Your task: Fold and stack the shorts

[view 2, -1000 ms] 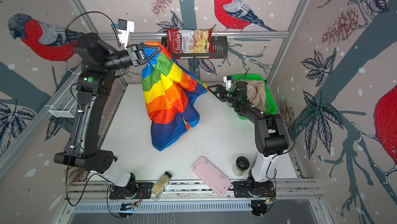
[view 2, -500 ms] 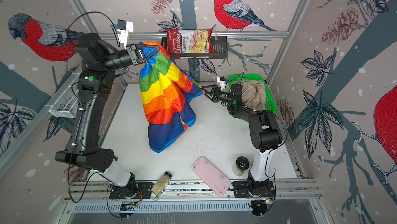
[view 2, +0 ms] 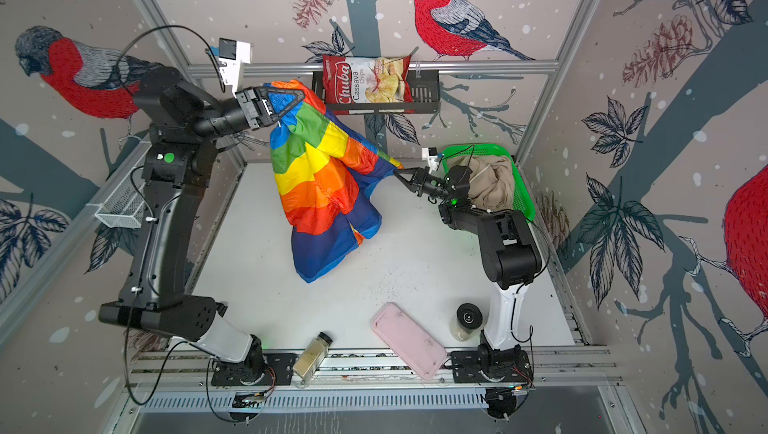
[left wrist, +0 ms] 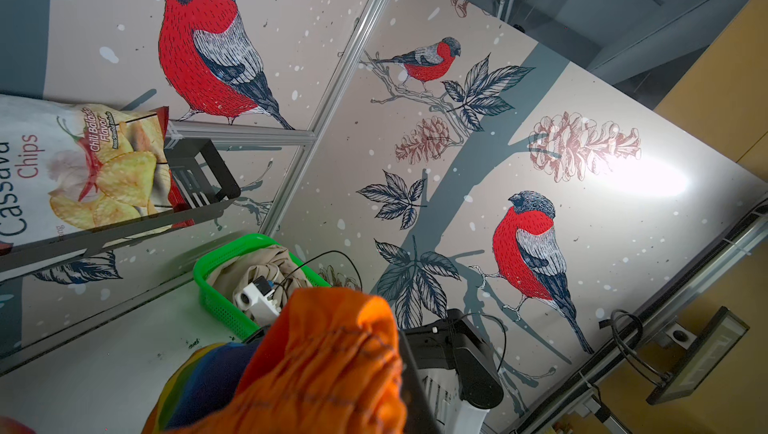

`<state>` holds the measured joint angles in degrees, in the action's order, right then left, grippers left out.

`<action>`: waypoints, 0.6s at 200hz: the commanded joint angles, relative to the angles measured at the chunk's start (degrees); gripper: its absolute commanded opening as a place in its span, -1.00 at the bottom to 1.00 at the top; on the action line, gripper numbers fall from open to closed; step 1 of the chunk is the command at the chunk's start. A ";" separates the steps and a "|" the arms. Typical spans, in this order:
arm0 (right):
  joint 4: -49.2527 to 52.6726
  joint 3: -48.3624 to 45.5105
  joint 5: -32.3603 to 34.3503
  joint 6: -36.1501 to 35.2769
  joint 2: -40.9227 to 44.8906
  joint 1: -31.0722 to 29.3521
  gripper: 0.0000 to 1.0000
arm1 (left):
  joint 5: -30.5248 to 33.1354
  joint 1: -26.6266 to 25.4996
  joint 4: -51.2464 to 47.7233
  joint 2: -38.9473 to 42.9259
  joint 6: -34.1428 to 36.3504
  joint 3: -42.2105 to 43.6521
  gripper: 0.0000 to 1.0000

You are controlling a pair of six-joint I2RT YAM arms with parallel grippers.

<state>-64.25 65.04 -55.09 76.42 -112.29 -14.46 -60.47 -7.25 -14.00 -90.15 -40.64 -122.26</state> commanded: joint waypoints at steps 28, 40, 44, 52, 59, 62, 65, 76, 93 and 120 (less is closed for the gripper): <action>12.34 0.17 0.99 -9.86 5.11 4.15 -1.00 | 0.00 1.12 5.09 -0.23 -0.70 0.52 -1.00; 26.73 2.33 3.44 -20.85 7.38 3.63 -1.00 | -0.39 1.18 5.76 -0.84 -1.39 0.70 -1.00; 32.48 3.35 5.41 -25.41 8.17 3.22 -0.95 | -0.54 1.19 6.10 -0.91 -1.66 0.84 -1.00; 43.60 5.67 9.91 -34.69 9.65 2.01 -0.69 | -0.87 1.22 6.64 -1.21 -2.19 1.04 -1.00; 51.70 7.87 13.80 -42.02 10.43 0.59 -0.37 | -1.05 1.27 6.94 -1.26 -2.45 1.18 -1.00; 54.44 8.83 15.71 -44.58 10.69 -0.09 -0.17 | -1.10 1.27 7.01 -1.26 -2.50 1.21 -1.00; 57.21 9.64 17.41 -47.40 10.92 -0.74 0.04 | -1.14 1.27 7.12 -1.26 -2.51 1.15 -1.00; 63.87 11.50 23.68 -55.18 11.52 -3.18 0.45 | -1.36 1.27 7.31 -1.17 -2.64 1.13 -1.00; 67.53 11.68 31.44 -62.73 12.61 -6.73 0.66 | -1.75 1.27 7.67 -0.93 -2.96 0.90 -1.00; 66.96 9.61 38.95 -68.94 14.77 -10.78 0.98 | -2.28 1.31 8.15 -0.64 -3.71 0.71 -1.00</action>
<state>-4.01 75.77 -28.10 20.62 -99.46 -22.92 -61.49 -6.07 -10.81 -91.39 -43.31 -121.01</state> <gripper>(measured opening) 1.000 0.079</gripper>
